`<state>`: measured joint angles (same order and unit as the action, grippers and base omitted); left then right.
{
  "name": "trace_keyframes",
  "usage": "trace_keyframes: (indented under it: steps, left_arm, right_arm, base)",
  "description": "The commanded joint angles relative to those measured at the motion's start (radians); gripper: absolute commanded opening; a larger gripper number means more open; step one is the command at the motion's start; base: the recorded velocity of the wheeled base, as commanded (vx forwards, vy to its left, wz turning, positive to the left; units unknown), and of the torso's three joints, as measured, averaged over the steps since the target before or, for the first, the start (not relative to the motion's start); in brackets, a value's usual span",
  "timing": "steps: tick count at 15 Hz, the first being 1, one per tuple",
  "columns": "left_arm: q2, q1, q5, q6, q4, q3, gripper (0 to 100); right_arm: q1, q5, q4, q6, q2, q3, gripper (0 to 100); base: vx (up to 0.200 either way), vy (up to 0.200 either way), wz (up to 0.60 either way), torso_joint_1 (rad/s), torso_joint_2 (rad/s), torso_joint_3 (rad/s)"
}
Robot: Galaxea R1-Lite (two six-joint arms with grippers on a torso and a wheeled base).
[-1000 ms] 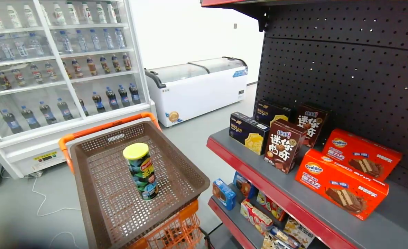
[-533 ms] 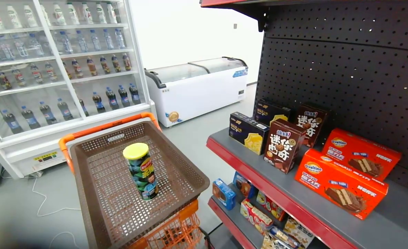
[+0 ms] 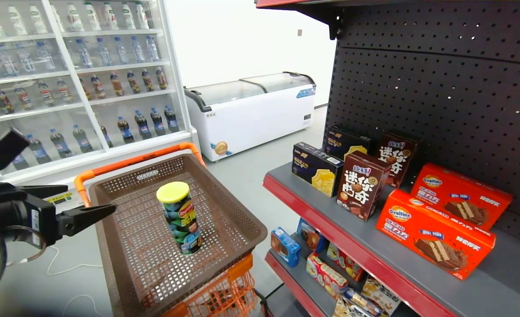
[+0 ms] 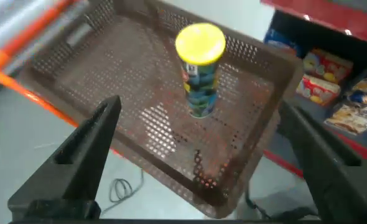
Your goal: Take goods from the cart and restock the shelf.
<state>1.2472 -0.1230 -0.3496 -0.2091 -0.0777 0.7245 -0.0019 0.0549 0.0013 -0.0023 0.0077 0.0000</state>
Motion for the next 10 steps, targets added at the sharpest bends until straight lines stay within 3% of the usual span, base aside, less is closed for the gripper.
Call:
trace_keyframes:
  steps: [1,2,3,4,6,8,10]
  left_arm:
    - [0.164,-0.038,-0.022,-0.001,-0.088,-0.059,100]
    - [0.164,-0.038,-0.022,-0.001,-0.088,-0.059,100]
    - [0.248,-0.055,-0.014,-0.009,-0.286,-0.103,100]
    - [0.308,-0.055,-0.014,-0.009,-0.415,-0.143,100]
    - [0.397,-0.052,-0.014,-0.009,-0.582,-0.200,100]
    - [0.480,-0.038,-0.014,-0.007,-0.695,-0.224,100]
    - [0.537,-0.010,-0.016,-0.003,-0.731,-0.223,100]
  right_arm:
    - [0.000,0.000,0.000,-0.001,0.000,0.000,100]
    - [0.000,0.000,0.000,-0.001,0.000,0.000,100]
    - [0.000,0.000,0.000,-0.001,0.000,0.000,100]
    - [0.000,0.000,0.000,-0.001,0.000,0.000,100]
    - [0.000,0.000,0.000,-0.001,0.000,0.000,100]
    - [0.000,0.000,0.000,0.001,0.000,0.000,100]
    - [0.000,0.000,0.000,-0.001,0.000,0.000,100]
  base:
    - [0.000,0.000,0.00,0.000,0.00,0.000]
    - [0.000,0.000,0.00,0.000,0.00,0.000]
    - [0.000,0.000,0.00,0.000,0.00,0.000]
    - [0.000,0.000,0.00,0.000,0.00,0.000]
    - [0.000,0.000,0.00,0.000,0.00,0.000]
    - [0.000,0.000,0.00,0.000,0.00,0.000]
    - [0.000,0.000,0.00,0.000,0.00,0.000]
